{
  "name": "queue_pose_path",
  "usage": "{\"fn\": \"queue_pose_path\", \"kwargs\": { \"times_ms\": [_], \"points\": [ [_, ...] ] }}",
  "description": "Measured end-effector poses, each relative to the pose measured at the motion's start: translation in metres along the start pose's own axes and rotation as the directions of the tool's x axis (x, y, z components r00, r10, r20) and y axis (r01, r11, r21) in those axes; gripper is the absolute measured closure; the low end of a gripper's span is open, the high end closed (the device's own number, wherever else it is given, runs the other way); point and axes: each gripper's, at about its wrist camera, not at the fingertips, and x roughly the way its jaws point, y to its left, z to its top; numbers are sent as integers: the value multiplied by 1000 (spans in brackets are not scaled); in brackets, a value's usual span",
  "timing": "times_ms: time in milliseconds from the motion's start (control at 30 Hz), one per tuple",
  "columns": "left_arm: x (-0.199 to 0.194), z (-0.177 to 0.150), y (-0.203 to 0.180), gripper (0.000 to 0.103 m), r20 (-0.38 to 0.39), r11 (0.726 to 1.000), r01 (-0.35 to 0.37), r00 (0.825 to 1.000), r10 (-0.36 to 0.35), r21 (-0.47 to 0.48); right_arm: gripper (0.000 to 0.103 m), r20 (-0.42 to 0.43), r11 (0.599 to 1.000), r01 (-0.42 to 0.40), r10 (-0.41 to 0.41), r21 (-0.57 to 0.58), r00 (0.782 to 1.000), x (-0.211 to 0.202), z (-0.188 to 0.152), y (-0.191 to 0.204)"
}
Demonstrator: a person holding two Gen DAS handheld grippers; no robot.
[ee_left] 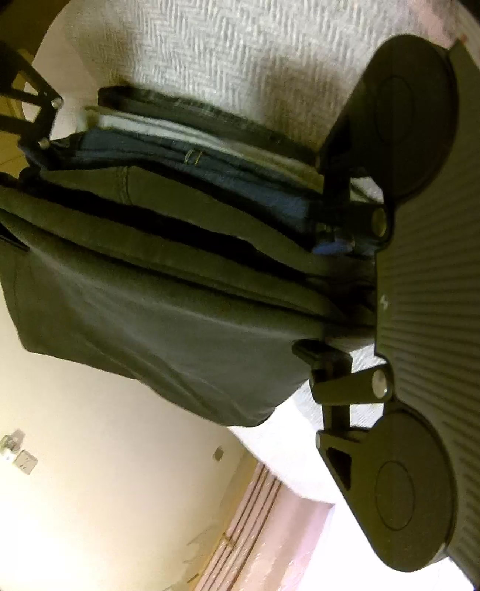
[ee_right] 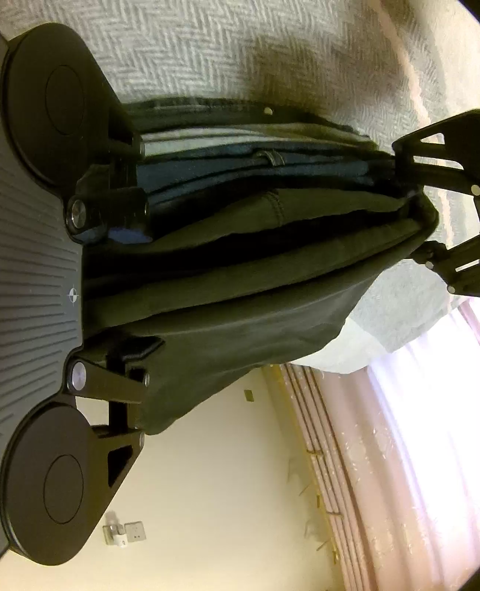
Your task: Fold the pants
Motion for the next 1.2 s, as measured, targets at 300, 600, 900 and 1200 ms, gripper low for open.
{"fn": "queue_pose_path", "kwargs": {
  "times_ms": [300,600,900,1200],
  "points": [
    [-60,-10,14,60,-7,979,93,995,-96,-181,48,-65,952,-98,121,290,990,-53,8,-33],
    [-64,74,53,60,163,914,177,979,-125,-366,82,147,568,-322,332,757,932,-63,-7,-152],
    [-3,119,7,59,135,872,331,944,-303,-361,84,35,455,-394,618,799,786,24,-43,-167],
    [-3,146,-12,62,153,865,345,938,-310,-365,84,194,240,-429,633,871,749,14,-84,-192]
  ]
}}
